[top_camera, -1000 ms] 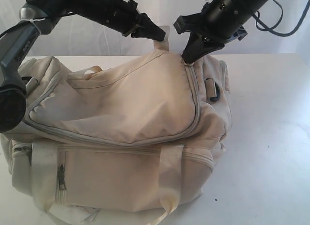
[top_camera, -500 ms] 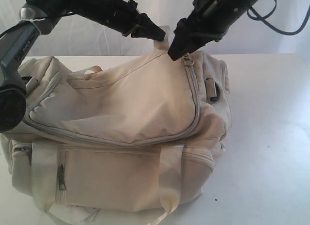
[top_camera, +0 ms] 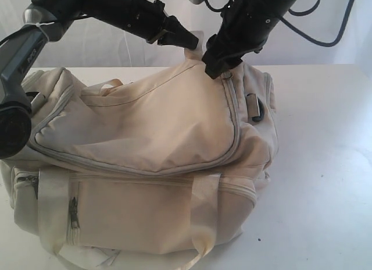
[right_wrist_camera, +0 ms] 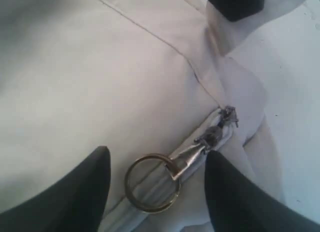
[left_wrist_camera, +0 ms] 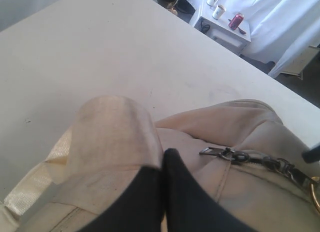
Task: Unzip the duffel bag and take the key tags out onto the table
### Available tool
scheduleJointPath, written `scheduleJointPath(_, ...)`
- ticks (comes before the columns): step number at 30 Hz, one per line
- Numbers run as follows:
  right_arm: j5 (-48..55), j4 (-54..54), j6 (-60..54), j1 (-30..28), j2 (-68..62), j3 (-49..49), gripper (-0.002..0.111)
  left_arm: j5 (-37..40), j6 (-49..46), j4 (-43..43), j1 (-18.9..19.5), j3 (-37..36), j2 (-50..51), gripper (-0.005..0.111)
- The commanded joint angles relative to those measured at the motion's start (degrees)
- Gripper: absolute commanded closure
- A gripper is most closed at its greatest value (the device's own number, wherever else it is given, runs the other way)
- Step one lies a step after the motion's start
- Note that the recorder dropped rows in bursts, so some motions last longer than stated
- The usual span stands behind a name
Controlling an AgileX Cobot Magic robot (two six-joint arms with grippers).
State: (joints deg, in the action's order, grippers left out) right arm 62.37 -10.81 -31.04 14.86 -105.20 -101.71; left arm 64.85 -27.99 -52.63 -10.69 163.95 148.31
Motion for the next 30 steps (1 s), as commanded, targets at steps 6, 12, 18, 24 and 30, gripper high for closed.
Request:
scheduleJointPath(6,0.79,0.17,1.35,0.1,-1.93,0.14,0.056,5.11,-0.05,-1.72,0.23,0.77,-0.99,0.107)
scheduleJointPath(12,1.77,0.17,3.04,0.1,-2.33,0.14,0.073,5.11,-0.05,-1.72,0.23,0.77,-0.99,0.107)
scheduleJointPath(18,2.23,0.17,3.28,0.1,-2.33,0.14,0.097,5.11,-0.27,-1.72,0.23,0.77,-0.99,0.107)
scheduleJointPath(24,2.38,0.28,3.28,0.1,-1.94,0.14,0.108,5.11,-0.27,-1.72,0.23,0.77,-0.99,0.107)
scheduleJointPath(30,2.68,0.38,3.89,0.1,0.17,0.14,0.108,5.11,-0.27,-1.72,0.23,0.77,-0.99,0.107)
